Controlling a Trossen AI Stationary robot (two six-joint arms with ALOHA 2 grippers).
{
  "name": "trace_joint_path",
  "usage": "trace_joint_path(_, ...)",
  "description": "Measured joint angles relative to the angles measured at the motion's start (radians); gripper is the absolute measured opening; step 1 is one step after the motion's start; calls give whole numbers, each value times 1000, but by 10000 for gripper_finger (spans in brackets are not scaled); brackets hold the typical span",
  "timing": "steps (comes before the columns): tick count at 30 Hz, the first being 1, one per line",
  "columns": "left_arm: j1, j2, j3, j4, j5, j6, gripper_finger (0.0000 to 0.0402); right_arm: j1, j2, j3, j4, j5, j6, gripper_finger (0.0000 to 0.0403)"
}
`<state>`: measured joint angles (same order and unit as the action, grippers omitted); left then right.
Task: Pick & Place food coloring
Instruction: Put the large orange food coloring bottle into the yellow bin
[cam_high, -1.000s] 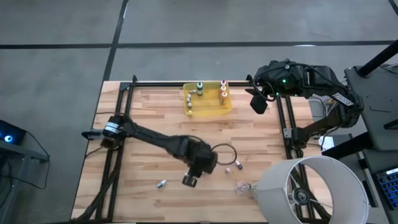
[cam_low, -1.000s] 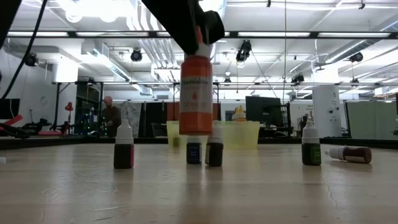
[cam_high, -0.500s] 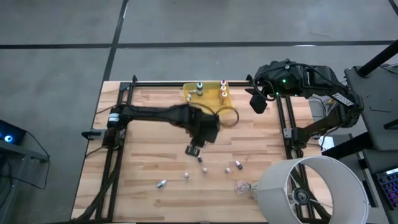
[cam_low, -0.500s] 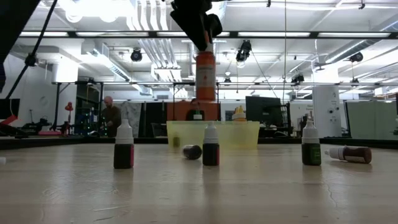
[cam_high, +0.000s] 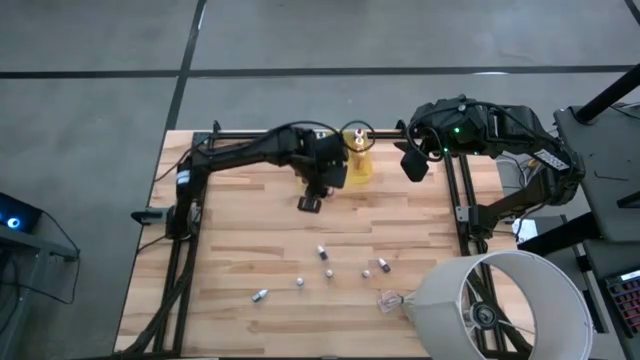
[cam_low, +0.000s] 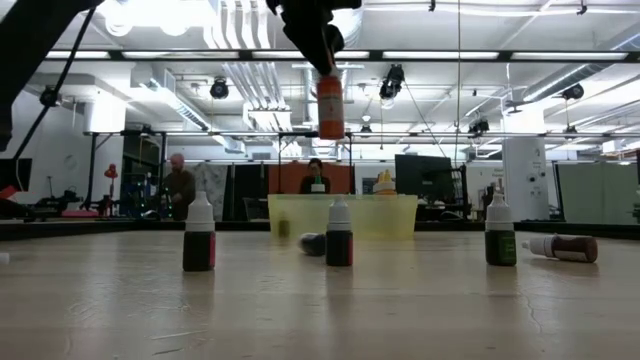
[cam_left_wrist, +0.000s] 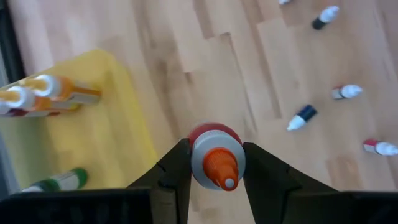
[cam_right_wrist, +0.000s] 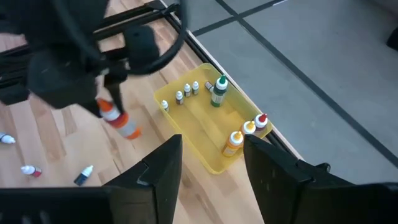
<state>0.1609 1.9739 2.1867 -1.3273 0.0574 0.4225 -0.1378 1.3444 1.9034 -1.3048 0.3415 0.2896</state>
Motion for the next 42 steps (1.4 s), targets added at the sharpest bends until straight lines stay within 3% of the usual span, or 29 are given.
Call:
trace_joint_path(20,255,0,1,54,-8,-85,96,0,0,0,0,0,24,164)
trace_joint_path(31,328,0,-4,109,-8,-84,96,0,0,0,0,0,17,164)
trace_joint_path(42,342,1,-178,215,-8,-83,96,0,0,0,0,0,18,164)
